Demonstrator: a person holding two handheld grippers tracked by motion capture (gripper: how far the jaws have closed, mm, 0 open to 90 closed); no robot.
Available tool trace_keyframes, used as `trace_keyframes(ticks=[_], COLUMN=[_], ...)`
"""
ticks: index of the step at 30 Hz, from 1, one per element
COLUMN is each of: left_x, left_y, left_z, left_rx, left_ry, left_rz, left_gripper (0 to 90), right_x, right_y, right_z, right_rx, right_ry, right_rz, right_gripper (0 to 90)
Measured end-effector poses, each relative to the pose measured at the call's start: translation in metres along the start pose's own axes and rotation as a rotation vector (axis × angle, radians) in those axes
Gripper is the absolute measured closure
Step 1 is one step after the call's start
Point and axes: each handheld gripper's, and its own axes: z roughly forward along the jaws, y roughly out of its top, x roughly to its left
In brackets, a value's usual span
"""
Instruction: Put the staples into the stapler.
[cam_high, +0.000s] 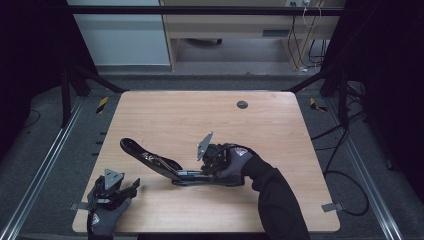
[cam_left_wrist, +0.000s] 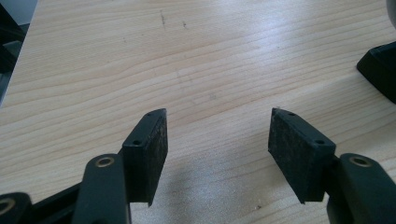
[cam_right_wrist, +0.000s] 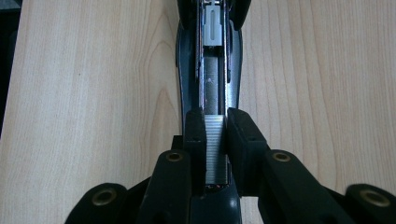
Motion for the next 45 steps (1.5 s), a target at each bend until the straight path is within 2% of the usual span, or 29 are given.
trace_keyframes(ticks=[8, 21, 28, 29, 30, 32, 33, 34, 38, 39, 40, 41, 42, 43, 45], left_x=[0.000, 0.000, -0.001, -0.001, -0.001, -0.002, -0.002, -0.002, -0.004, -0.004, -0.004, -0.004, -0.005, -0.005, -0.006], left_y=[0.000, 0.000, 0.001, 0.001, 0.001, 0.001, 0.001, 0.002, 0.004, 0.004, 0.005, 0.005, 0.007, 0.007, 0.009], left_z=[0.000, 0.000, -0.002, -0.002, -0.002, -0.003, -0.003, -0.004, -0.008, -0.008, -0.009, -0.009, -0.011, -0.011, -0.014], left_rx=[0.000, 0.000, -0.016, -0.016, -0.021, -0.030, -0.030, -0.042, -0.069, -0.069, -0.085, -0.085, -0.103, -0.103, -0.129], left_ry=[0.000, 0.000, -0.001, -0.001, 0.000, -0.005, -0.005, -0.008, -0.026, -0.026, -0.047, -0.047, -0.059, -0.059, -0.081], left_rz=[0.000, 0.000, -0.005, -0.005, -0.004, -0.009, -0.009, -0.017, -0.032, -0.032, -0.051, -0.051, -0.061, -0.061, -0.086], left_gripper=[37.3, 37.3, 37.7, 37.7, 37.9, 38.3, 38.6, 38.9, 39.8, 40.1, 40.2, 40.4, 40.7, 40.8, 40.8], right_x=[0.000, 0.002, 0.004, 0.004, 0.005, 0.008, 0.008, 0.011, 0.017, 0.018, 0.020, 0.020, 0.024, 0.026, 0.029], right_y=[-0.001, -0.002, -0.011, -0.011, -0.017, -0.023, -0.023, -0.029, -0.043, -0.047, -0.051, -0.051, -0.060, -0.065, -0.075], right_z=[0.001, -0.002, -0.015, -0.015, -0.021, -0.025, -0.025, -0.029, -0.038, -0.040, -0.042, -0.042, -0.043, -0.044, -0.045], right_rx=[-0.004, -0.011, -0.102, -0.102, -0.130, -0.172, -0.172, -0.204, -0.278, -0.304, -0.319, -0.319, -0.341, -0.345, -0.357], right_ry=[-0.005, -0.012, -0.087, -0.087, -0.117, -0.145, -0.145, -0.179, -0.272, -0.282, -0.304, -0.304, -0.340, -0.363, -0.398], right_rz=[-0.009, 0.008, 0.061, 0.061, 0.085, 0.126, 0.126, 0.168, 0.252, 0.272, 0.299, 0.299, 0.337, 0.359, 0.403], right_gripper=[78.2, 74.1, 74.7, 74.7, 76.0, 77.2, 77.2, 77.9, 81.0, 82.1, 83.2, 83.2, 85.2, 86.4, 89.6])
